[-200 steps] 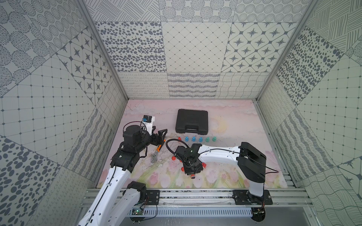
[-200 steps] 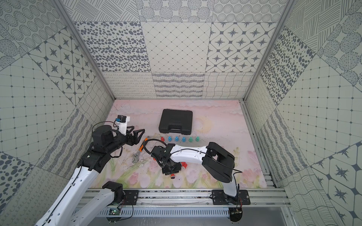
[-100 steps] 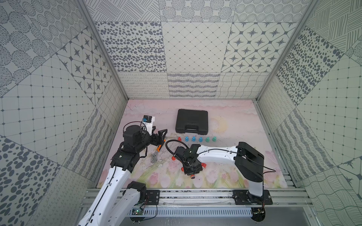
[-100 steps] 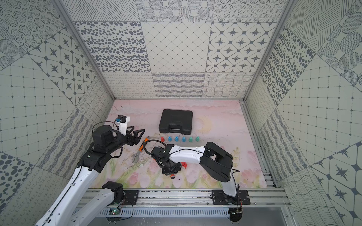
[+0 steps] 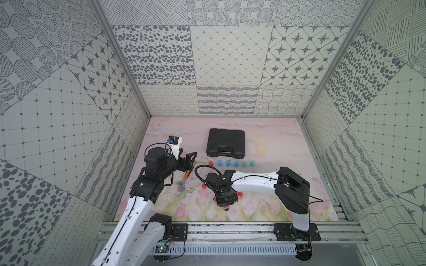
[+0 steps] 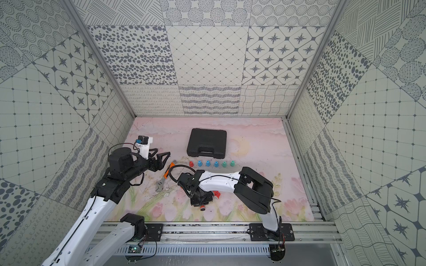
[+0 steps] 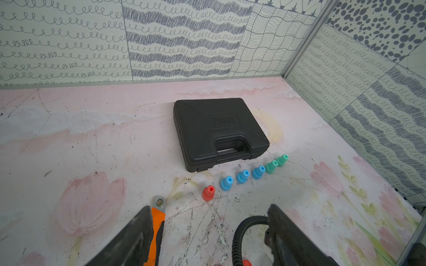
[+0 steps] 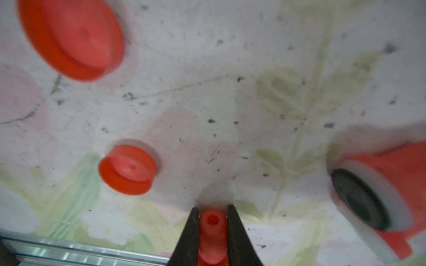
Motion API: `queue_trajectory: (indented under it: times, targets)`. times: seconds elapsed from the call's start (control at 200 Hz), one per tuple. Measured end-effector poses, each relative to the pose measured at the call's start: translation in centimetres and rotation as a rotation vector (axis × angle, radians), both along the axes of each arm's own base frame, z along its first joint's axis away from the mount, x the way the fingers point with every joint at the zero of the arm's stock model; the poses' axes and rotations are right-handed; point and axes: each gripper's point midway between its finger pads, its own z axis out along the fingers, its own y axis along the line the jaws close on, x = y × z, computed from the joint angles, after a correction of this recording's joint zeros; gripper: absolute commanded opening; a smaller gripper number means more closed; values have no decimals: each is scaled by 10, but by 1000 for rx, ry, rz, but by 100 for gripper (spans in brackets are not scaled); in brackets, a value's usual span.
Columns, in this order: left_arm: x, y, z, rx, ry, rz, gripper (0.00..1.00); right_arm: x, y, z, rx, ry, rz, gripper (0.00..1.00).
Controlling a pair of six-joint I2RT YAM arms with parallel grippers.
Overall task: Close the stamp cap
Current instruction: Pick up the stamp from the center of the board.
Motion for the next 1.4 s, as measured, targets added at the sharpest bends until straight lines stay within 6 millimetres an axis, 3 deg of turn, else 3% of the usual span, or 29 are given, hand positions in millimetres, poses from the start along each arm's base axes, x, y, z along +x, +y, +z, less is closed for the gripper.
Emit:
queue_trajectory:
  times: [0.145,0.385,0.54,0.821,1.161,1.396]
  targets:
    - [-1,-3,-4,-6,7,-17,76,15,-6,22,86,-30,-51,11]
    - [1,-19,-9,-46,20,-84,74,71,-1,99,385,-164,-185,6]
    - [-5,-45,-8,-62,16,-171,74,103,1,137,563,-253,-280,4]
    - [-16,-93,-7,-97,6,-310,71,143,-3,190,826,-379,-475,6]
    - [-18,-128,-11,-169,0,-378,65,169,-10,234,1058,-476,-751,5]
    - [-14,-138,-4,-220,-20,-385,58,170,-3,252,1142,-492,-801,5]
